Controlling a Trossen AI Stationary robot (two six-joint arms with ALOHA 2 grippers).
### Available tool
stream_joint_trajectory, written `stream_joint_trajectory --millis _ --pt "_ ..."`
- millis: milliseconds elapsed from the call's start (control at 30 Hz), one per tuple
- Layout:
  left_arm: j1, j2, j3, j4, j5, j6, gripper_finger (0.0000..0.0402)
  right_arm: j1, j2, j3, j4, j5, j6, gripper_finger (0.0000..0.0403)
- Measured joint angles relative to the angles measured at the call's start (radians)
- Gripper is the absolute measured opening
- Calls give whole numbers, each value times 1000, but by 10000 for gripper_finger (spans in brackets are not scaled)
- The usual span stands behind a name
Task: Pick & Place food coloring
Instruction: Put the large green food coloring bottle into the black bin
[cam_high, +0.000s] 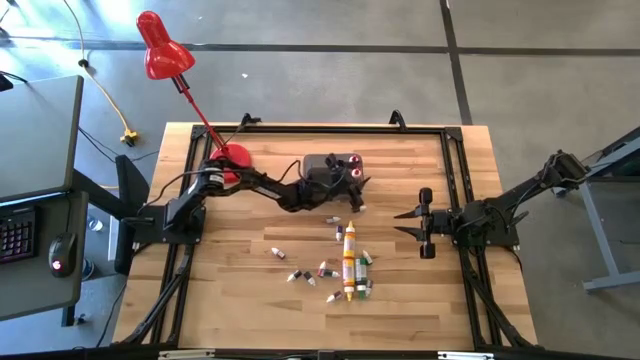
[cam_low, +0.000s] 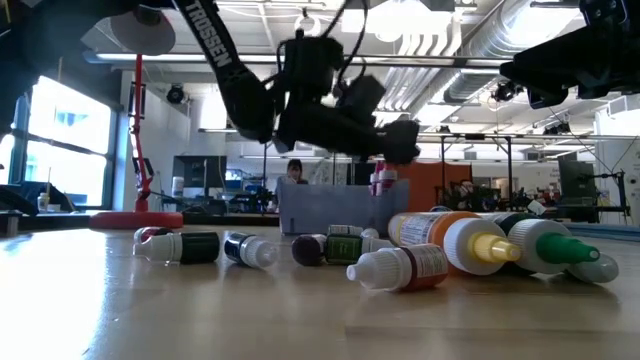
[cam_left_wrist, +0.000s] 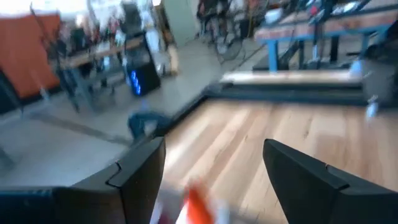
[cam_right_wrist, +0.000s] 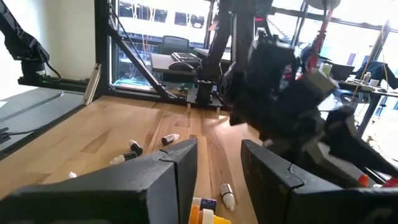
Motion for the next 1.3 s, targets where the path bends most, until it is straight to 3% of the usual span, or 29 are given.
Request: stream_joint_trajectory --millis 167,267,433,533,633,767,867,933,1000,1067,1300 --pt "-43 -94 29 -17 -102 149 269 0 0 0 0 0 0 117" --pt "-71 -189 46 -41 -170 315 269 0 0 0 -1 0 0 117" --pt "-135 -432 56 -260 -375 589 269 0 0 0 -1 0 -4 117" --pt "-192 -570 58 -480 -499 567 269 0 0 0 -1 0 -5 117" --pt "-252 -690 54 -782 -572 415 269 0 0 0 0 0 -7 117" --pt "-321 -819 54 -1195 -453 133 269 0 0 0 0 0 -7 117" --pt "-348 -868 53 -1433 -203 -69 269 0 0 0 -1 0 -7 117" --pt "-360 -868 51 -1489 -1 -156 269 0 0 0 -2 0 -7 117" --pt "-369 -852 36 -1502 153 -174 269 0 0 0 -2 0 -7 117" --pt "-382 -801 25 -1434 242 -151 269 0 0 0 -1 0 -8 117" --pt "-382 -595 14 -1163 225 29 269 0 -2 0 8 1 -8 117"
